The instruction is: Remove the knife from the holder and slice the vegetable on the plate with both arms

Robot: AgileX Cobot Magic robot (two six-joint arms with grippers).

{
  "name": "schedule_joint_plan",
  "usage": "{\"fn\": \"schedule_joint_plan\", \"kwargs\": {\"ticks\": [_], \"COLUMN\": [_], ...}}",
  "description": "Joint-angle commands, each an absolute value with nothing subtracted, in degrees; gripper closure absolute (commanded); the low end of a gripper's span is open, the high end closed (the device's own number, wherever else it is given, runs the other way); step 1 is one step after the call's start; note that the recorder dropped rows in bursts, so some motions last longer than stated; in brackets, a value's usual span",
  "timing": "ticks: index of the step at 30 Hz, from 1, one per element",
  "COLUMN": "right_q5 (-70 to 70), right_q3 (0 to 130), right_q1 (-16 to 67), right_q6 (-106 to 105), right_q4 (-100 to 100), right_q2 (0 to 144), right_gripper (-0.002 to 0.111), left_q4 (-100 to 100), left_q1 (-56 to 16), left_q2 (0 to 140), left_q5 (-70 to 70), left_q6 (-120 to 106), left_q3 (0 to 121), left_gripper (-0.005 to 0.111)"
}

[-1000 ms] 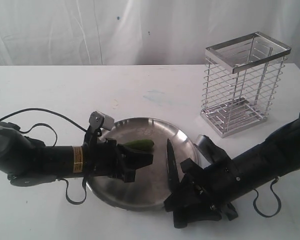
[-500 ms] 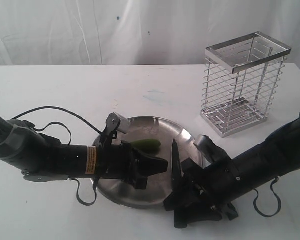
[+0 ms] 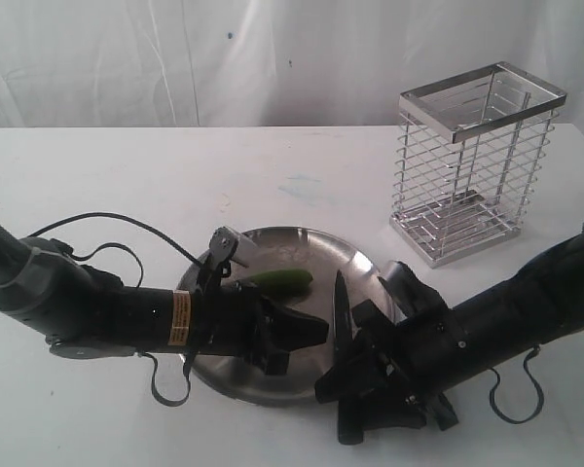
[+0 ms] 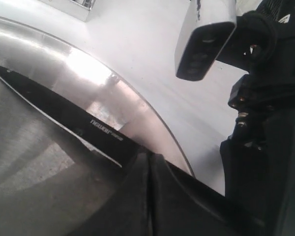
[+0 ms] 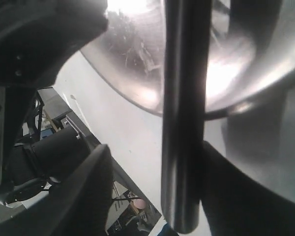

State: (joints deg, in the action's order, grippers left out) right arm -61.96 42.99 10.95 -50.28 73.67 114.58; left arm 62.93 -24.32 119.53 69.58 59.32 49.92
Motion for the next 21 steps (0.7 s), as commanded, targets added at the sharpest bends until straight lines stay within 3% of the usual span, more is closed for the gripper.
{"fn": "schedule_joint_plan", "kwargs": {"ticks": [1, 11, 21], "right_q5": [-57.3, -52.7, -55.42], "right_q3": [42.7, 42.7, 42.7], "right_q1": [10.93, 10.93, 10.93], "right_q6": [-50.67, -47.59, -47.74], "right_q4": [72.58, 72.58, 71.76], "right_q2": [116.27, 116.27, 116.16], "right_gripper": [0.063, 0.102, 0.108], "left_q4": [63.51, 63.75, 63.76], "left_q1": [-25.24, -25.24, -25.24], "left_q2": [119.54, 119.54, 119.3], "left_q5": [69.16, 69.27, 69.24], "left_q6": [59.55, 59.55, 59.55], "left_q3": [50.07, 50.07, 50.07], "left_gripper": [0.107, 0.107, 0.107]}}
